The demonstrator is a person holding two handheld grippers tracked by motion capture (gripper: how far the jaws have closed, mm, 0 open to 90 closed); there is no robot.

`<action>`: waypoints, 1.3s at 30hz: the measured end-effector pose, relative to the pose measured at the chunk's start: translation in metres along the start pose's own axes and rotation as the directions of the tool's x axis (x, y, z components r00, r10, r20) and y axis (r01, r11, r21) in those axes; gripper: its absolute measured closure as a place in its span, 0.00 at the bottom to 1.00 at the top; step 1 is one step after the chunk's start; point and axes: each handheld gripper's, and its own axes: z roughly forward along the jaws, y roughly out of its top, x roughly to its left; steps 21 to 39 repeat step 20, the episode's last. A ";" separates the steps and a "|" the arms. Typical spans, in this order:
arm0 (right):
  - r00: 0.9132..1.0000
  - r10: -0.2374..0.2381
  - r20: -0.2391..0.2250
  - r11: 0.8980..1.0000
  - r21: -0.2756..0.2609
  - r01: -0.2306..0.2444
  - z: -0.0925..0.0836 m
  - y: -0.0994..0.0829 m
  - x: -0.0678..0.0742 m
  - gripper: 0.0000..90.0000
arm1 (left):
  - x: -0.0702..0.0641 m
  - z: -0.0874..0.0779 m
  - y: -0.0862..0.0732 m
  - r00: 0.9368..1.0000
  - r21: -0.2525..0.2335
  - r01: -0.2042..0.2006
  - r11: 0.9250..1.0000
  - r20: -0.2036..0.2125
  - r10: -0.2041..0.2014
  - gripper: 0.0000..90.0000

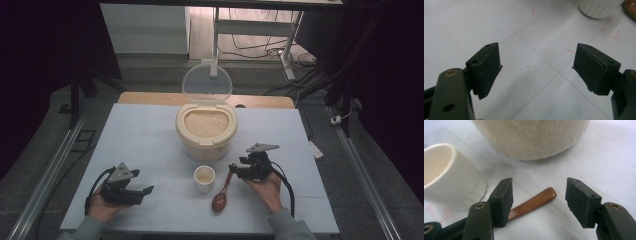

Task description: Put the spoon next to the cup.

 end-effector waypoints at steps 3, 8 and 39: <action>1.000 -0.025 0.003 0.999 -0.039 0.025 -0.018 -0.008 -0.001 0.44 | 0.000 -0.001 0.000 1.000 -0.003 -0.001 1.000 -0.001 0.001 0.24; 0.999 -0.037 0.020 0.995 -0.095 0.038 -0.049 -0.027 -0.009 0.44 | 0.000 -0.001 -0.001 1.000 -0.006 0.001 1.000 -0.003 -0.001 0.24; 0.992 -0.125 -0.001 0.985 -0.122 0.124 -0.084 -0.056 -0.012 0.44 | 0.000 -0.002 0.000 1.000 -0.017 0.002 1.000 -0.006 -0.002 0.24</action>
